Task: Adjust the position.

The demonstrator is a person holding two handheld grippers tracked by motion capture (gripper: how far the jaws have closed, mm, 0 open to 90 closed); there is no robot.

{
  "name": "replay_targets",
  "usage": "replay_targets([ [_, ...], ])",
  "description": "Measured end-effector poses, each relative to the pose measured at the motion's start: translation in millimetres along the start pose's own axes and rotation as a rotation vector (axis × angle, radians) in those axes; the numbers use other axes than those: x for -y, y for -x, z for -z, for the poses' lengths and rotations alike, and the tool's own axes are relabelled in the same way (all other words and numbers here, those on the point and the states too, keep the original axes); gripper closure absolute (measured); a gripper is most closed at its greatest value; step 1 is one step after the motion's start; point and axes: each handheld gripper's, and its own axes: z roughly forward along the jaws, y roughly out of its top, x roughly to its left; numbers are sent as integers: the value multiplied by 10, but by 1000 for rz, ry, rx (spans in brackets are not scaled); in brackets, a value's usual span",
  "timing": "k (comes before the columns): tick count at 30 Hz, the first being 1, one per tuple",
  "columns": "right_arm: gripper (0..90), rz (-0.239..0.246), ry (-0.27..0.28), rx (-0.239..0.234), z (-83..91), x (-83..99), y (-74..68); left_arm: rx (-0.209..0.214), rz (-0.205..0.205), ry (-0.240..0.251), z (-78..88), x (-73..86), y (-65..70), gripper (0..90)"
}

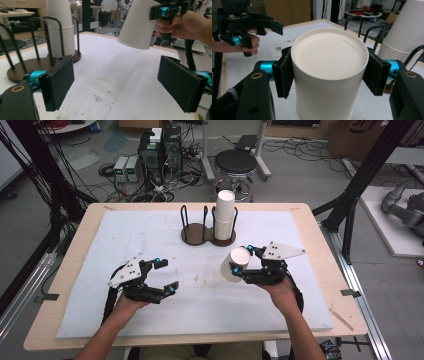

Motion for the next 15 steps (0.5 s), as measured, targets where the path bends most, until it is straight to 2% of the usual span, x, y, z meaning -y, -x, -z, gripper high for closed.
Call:
replay_targets([
  [3,342,-1,-3,-11,-13,-1,-21,12,-6,10,-27,-13,5,140],
  [5,342,5,-1,-25,-32,-6,-51,28,-34,5,-84,-30,-1,148],
  [7,342,8,1,-37,-52,-14,-73,35,-37,2,-108,-37,-3,155],
  [9,341,10,0,-49,-76,-23,-98,57,-12,11,-193,-56,-2,155],
  [10,341,10,0,-49,-76,-23,-98,57,-12,11,-193,-56,-2,155],
  [14,342,11,-3,-75,-128,-49,-146,109,12,5,-368,-76,37,153],
  [15,342,12,-4,-78,-134,-53,-155,109,12,5,-368,-76,37,152],
])
